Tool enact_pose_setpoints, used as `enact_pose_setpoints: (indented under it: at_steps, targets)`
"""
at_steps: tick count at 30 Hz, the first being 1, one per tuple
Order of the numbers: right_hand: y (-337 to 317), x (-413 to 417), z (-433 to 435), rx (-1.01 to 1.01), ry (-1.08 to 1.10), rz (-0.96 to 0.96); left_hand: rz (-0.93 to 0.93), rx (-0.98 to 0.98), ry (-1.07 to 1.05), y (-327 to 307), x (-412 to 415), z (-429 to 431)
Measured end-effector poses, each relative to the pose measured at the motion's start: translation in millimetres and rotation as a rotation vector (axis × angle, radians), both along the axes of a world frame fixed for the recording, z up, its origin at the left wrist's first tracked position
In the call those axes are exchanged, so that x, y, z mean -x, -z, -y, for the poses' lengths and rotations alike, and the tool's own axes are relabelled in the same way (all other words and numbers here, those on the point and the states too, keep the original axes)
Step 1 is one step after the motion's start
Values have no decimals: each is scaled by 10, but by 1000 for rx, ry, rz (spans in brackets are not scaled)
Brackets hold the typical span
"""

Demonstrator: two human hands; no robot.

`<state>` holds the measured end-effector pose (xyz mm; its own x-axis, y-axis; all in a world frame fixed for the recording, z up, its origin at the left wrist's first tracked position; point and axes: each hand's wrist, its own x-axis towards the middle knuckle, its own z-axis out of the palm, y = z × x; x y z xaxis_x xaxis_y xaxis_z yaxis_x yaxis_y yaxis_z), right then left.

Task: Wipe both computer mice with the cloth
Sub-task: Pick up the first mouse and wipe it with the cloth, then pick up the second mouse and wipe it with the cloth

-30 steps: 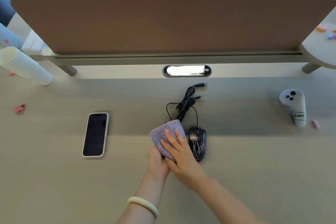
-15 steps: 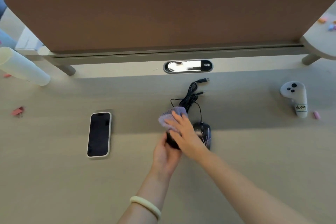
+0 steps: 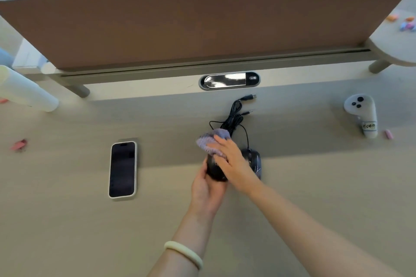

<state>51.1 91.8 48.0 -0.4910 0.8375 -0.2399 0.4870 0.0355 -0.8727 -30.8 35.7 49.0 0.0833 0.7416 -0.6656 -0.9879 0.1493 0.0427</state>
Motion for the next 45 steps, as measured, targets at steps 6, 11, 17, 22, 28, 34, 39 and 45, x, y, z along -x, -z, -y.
enact_pose_setpoints:
  at_steps: [6, 11, 17, 22, 28, 34, 39, 45]
  targets:
    - [18, -247, 604, -256, -168, -12, -18, 84, 53, 88, 10, 38]
    - [-41, -43, 45, -22, 22, -53, -67, 17, -21, 18, -53, 37]
    - [-352, -188, -193, 196, 239, -164, -113, -2, -23, 55, -9, 43]
    - [-396, -588, -372, 443, 644, -423, -314, 133, -63, 257, 6, 5]
    - [-411, -946, -375, 516, 737, -593, -616, 189, -60, 273, -84, 16]
    - [-389, -1081, -314, 541, 742, -567, -1055, 345, 89, 259, -97, 28]
    - [-402, -1202, -281, 534, 729, -568, -1186, 366, 144, 185, -176, 155]
    - [-431, -1404, -283, 536, 744, -601, -1569, 276, 259, 174, -506, 459]
